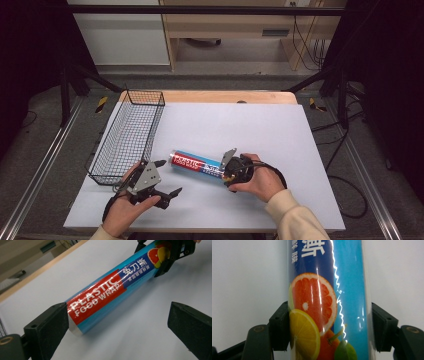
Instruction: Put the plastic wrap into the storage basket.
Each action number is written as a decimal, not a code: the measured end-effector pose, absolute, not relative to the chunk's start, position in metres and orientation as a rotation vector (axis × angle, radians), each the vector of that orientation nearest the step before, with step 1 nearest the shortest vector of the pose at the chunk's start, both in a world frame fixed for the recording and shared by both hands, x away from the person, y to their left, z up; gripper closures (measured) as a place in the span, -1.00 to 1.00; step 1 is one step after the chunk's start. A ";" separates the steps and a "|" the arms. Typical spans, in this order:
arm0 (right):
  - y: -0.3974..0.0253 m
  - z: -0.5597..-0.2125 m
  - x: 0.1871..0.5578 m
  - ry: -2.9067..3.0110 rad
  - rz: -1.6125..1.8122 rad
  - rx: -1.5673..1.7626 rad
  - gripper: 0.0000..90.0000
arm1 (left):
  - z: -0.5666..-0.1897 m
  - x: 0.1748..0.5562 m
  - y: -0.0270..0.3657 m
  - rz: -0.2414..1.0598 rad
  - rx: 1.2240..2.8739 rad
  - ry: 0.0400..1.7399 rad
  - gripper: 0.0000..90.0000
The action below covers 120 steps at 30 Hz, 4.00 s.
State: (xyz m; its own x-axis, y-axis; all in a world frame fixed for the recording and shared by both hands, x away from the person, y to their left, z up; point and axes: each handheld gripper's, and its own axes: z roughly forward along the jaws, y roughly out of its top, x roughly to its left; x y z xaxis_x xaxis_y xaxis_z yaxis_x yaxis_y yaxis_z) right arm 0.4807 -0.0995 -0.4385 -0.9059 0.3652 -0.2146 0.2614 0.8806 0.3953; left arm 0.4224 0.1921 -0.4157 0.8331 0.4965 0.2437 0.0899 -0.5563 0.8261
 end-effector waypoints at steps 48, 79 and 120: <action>-0.092 -0.337 0.472 2.739 0.394 0.154 -0.30 | -0.380 0.482 0.095 0.777 2.590 -0.077 -0.38; -0.137 -0.348 0.474 2.660 0.379 0.165 -0.88 | -0.393 0.475 0.107 0.790 2.608 -0.032 -0.33; -0.213 -0.449 0.471 1.939 0.930 1.338 -0.84 | -0.342 0.471 0.163 0.832 2.466 0.225 -0.32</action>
State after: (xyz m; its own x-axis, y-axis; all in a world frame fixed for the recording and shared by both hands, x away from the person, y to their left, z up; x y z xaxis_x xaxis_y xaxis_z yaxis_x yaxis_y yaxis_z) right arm 0.4706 -0.2126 -0.4491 -0.3122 0.9463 -0.0843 0.5264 0.2462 0.8138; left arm 0.4709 0.1630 -0.3420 0.7970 0.3124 0.5170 -0.0094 -0.8493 0.5278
